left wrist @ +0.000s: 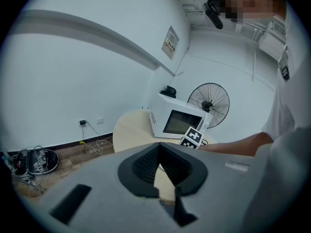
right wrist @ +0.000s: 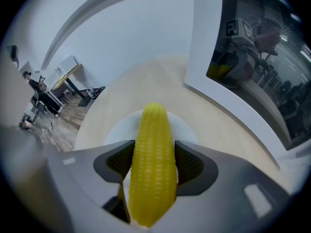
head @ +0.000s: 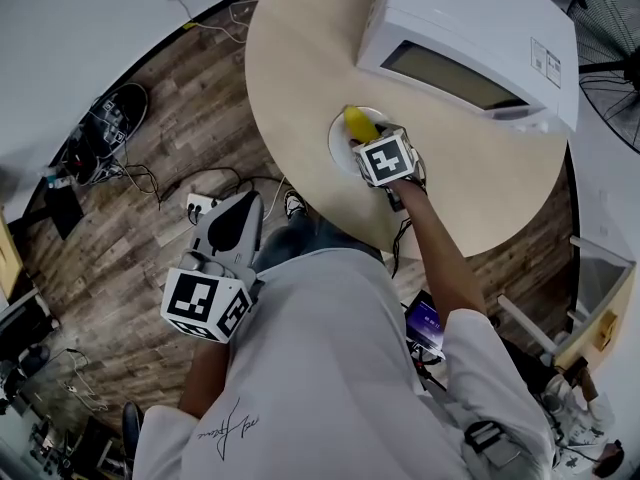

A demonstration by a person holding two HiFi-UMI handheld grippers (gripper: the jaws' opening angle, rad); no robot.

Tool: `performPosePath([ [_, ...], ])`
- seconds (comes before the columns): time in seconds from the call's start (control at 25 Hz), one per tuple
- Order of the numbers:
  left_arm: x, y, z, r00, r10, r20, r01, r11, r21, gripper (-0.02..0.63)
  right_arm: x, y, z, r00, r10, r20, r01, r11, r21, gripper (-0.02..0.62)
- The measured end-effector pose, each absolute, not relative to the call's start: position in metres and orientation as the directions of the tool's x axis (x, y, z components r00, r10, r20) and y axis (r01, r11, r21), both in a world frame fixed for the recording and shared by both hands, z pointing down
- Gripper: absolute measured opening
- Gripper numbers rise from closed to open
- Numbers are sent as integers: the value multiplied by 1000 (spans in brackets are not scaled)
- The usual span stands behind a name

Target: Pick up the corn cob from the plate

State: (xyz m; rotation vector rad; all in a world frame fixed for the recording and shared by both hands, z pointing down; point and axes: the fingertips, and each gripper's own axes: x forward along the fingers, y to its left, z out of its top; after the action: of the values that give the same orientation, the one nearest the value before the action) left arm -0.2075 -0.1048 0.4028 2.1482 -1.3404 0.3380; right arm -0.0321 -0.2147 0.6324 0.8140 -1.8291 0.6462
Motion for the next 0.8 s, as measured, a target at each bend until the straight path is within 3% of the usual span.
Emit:
performPosePath([
  [0.8,-205,-105,403,474,-735,485,-875,-332,353,0,-26,-207,627,-348,-179,920,-805,560,-196,267],
])
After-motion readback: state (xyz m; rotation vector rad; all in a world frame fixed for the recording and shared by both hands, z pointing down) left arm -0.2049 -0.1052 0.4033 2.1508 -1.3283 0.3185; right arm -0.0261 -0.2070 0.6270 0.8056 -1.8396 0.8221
